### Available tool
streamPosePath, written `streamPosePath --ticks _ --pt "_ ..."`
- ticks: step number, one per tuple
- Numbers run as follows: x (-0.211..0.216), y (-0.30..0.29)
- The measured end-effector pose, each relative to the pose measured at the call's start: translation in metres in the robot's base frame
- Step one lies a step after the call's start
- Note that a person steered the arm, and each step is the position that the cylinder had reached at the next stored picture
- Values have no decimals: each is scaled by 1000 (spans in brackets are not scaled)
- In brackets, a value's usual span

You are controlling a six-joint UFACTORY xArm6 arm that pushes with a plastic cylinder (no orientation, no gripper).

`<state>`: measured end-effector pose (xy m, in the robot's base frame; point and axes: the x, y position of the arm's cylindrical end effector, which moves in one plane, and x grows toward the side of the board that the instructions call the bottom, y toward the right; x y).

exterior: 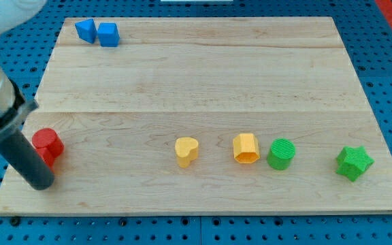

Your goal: Separate the red blocks from each other

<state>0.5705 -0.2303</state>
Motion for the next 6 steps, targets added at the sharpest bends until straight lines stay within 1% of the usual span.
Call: streamPosePath --ticks 1,2,3,4,5,6 --pt "-25 0" --pt "-61 0" --pt "-20 7" --pt "-47 -63" --pt "-105 -55" --pt "-116 -19"
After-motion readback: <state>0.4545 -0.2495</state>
